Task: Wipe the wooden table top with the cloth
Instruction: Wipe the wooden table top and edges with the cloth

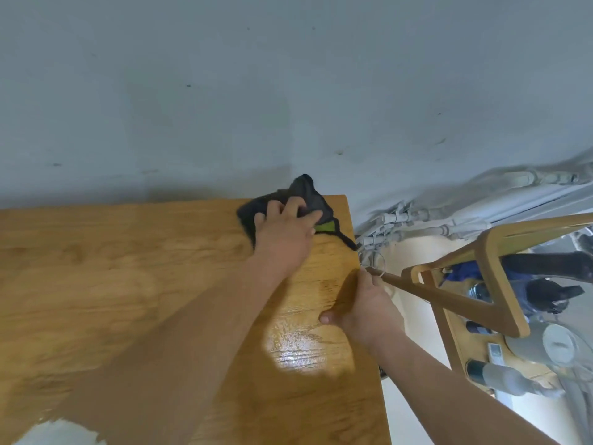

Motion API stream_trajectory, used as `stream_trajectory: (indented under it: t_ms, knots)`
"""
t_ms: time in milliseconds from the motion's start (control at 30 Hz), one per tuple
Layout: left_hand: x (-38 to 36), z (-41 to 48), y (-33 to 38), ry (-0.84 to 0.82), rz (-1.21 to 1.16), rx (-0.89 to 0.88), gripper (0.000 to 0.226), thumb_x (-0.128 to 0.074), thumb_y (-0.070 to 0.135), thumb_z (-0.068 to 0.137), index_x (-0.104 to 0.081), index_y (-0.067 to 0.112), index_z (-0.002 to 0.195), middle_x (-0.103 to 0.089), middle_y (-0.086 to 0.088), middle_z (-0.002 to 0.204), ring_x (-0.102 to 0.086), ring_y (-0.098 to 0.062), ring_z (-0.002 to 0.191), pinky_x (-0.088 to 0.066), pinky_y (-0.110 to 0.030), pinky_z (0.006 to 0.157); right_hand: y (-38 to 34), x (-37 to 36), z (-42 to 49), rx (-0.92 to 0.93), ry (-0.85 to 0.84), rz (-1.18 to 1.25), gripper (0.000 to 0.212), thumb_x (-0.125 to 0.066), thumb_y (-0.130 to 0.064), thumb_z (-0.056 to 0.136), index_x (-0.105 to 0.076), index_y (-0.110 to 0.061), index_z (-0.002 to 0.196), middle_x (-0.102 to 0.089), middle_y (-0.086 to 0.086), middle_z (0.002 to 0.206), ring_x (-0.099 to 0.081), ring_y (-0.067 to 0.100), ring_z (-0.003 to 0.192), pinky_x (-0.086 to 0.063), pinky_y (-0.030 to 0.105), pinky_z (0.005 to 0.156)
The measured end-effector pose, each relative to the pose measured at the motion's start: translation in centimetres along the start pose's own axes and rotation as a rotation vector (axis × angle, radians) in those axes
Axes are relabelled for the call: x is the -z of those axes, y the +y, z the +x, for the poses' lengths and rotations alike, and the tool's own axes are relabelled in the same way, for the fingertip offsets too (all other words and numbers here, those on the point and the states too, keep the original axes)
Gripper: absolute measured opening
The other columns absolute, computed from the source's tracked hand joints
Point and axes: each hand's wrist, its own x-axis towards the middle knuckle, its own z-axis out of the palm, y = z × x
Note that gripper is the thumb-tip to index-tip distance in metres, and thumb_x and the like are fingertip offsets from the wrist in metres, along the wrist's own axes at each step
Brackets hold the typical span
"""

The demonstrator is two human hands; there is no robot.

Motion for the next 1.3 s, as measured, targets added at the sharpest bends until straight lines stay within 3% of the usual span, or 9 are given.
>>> stream_trajectory:
  t_ms: [200,467,533,700,767,900,967,1200,1300]
  knots:
    - [-0.3,-3.8,-3.3,-0.127,0.092,-0.693,0.040,-0.042,0.046,0.105,-0.042,0.052,0.144,-0.039,0.011,0.150,-0.035,-0.026,0.129,-0.035,-0.049,0.097,-0.6,-0.4,0.7,-0.005,0.013,-0.191,0.091,-0.087,-0.060,0.066,-0.033,-0.020,0.127,-0.045,0.004,0.133,-0.053,0.028,0.122,-0.050,0.042,0.080]
    - [0.5,-5.4,-8.4,0.144,-0.066,0.339,0.042,-0.039,0.046,0.103,-0.045,0.050,0.145,-0.037,0.002,0.147,-0.034,-0.033,0.125,-0.035,-0.050,0.093,-1.3,-0.4,0.6,-0.032,-0.010,-0.264,0.103,-0.083,-0.059,0.073,-0.022,-0.014,0.143,-0.038,0.008,0.145,-0.049,0.031,0.130,-0.050,0.044,0.087]
    - [-0.7,-9.3,-6.1,0.153,-0.008,0.181,0.043,-0.048,0.041,0.099,-0.048,0.049,0.142,-0.042,0.001,0.143,-0.036,-0.033,0.120,-0.037,-0.049,0.088,-1.1,-0.5,0.5,-0.025,-0.001,-0.264,0.107,-0.082,-0.059,0.074,-0.019,-0.013,0.147,-0.036,0.009,0.148,-0.049,0.031,0.132,-0.051,0.045,0.090]
    - [-2.5,-17.5,-6.3,-0.063,0.096,-0.704,0.041,-0.053,0.041,0.099,-0.048,0.051,0.139,-0.049,0.007,0.140,-0.046,-0.027,0.117,-0.043,-0.046,0.086,-0.4,-0.9,-0.9,0.011,0.052,-0.301,0.115,-0.071,-0.066,0.081,-0.005,-0.011,0.158,-0.023,0.013,0.162,-0.037,0.034,0.143,-0.049,0.049,0.103]
    - [-2.2,-17.1,-7.4,-0.070,0.096,-0.588,0.037,-0.044,0.046,0.104,-0.049,0.054,0.141,-0.048,0.009,0.142,-0.045,-0.024,0.119,-0.041,-0.045,0.090,0.1,-1.3,-2.2,0.071,0.134,-0.309,0.108,-0.064,-0.067,0.086,-0.003,-0.014,0.158,-0.024,0.014,0.160,-0.033,0.034,0.145,-0.047,0.048,0.106]
    - [-3.5,-18.3,-3.2,0.140,-0.051,0.222,0.039,-0.043,0.047,0.103,-0.051,0.052,0.141,-0.044,0.008,0.142,-0.041,-0.026,0.118,-0.040,-0.044,0.087,1.8,-3.0,-5.5,0.312,0.244,-0.255,0.069,-0.053,-0.051,0.097,-0.029,-0.021,0.153,-0.039,0.009,0.149,-0.040,0.030,0.137,-0.045,0.044,0.102]
    - [-4.9,-20.6,0.5,0.123,-0.045,0.357,0.042,-0.043,0.047,0.102,-0.047,0.051,0.143,-0.041,0.005,0.144,-0.037,-0.028,0.117,-0.040,-0.047,0.088,3.3,-4.0,-7.7,0.389,0.217,-0.187,0.055,-0.053,-0.043,0.098,-0.042,-0.020,0.147,-0.047,0.007,0.139,-0.048,0.029,0.126,-0.050,0.042,0.094]
    - [-8.3,-35.5,4.3,-0.068,0.053,-0.439,0.046,-0.055,0.044,0.096,-0.043,0.053,0.140,-0.047,0.008,0.138,-0.048,-0.026,0.115,-0.046,-0.045,0.087,10.2,-7.5,-15.5,0.420,0.024,-0.026,0.025,-0.053,-0.033,0.097,-0.061,-0.024,0.119,-0.056,-0.003,0.111,-0.059,0.022,0.107,-0.055,0.040,0.080]
    - [-7.9,-38.5,-0.1,0.029,0.093,-0.286,0.038,-0.052,0.045,0.101,-0.052,0.054,0.137,-0.054,0.008,0.134,-0.053,-0.025,0.112,-0.046,-0.041,0.083,12.1,-9.2,-17.8,0.438,-0.047,-0.027,0.036,-0.051,-0.037,0.098,-0.057,-0.028,0.132,-0.055,-0.008,0.126,-0.060,0.017,0.111,-0.055,0.034,0.083]
